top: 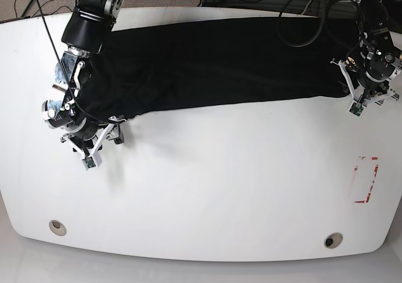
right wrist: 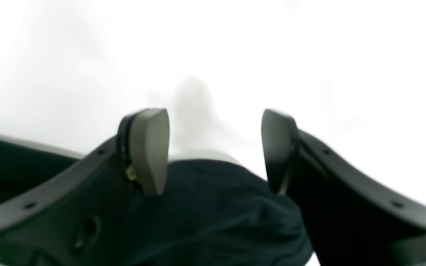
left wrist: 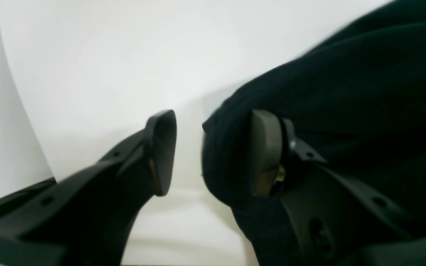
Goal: Layout the t-shirt on the table in an organized manner, then fold the t-shirt properly
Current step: 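Regrasp the folded shirt end with the right gripper and pull it straight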
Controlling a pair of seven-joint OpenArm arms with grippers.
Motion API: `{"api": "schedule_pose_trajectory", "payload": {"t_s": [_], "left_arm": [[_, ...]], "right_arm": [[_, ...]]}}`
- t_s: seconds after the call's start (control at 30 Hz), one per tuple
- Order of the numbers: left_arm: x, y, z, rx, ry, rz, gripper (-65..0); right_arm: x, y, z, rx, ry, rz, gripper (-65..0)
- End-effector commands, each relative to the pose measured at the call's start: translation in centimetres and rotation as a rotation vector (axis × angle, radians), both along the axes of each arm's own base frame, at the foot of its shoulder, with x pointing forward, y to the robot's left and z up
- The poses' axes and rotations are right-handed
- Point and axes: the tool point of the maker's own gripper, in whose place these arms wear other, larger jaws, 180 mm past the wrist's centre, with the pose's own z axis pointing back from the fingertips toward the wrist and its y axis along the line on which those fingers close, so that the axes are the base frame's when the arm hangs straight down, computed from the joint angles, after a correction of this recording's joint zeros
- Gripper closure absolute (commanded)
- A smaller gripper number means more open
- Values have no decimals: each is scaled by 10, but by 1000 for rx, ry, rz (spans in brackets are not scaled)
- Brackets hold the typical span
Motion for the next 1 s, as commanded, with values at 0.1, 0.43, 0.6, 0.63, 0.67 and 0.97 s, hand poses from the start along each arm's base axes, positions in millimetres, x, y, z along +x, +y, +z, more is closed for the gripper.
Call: {"api": "schedule_pose_trajectory", "payload": {"t_s": [0.1, 0.43, 0.6, 0.63, 0.67, 0.97], "left_arm": [[6, 5, 12, 19, -35, 0, -287], [5, 2, 9, 8, -32, 3, -287], [5, 2, 9, 8, -32, 4, -287], [6, 2, 9, 8, -33, 4, -287], [6, 2, 9, 8, -33, 4, -287], [6, 1, 8, 4, -34, 3, -287]], "right_arm": [[3, -16, -3, -2, 3, -14, -377], [-11, -1, -21, 30, 44, -7, -377], [-12, 9, -24, 51, 48, -2, -376], [-13, 9, -25, 51, 50, -2, -374], [-14, 10, -25, 53, 51, -2, -374], [-20, 17, -32, 68, 68, 0, -319]]}}
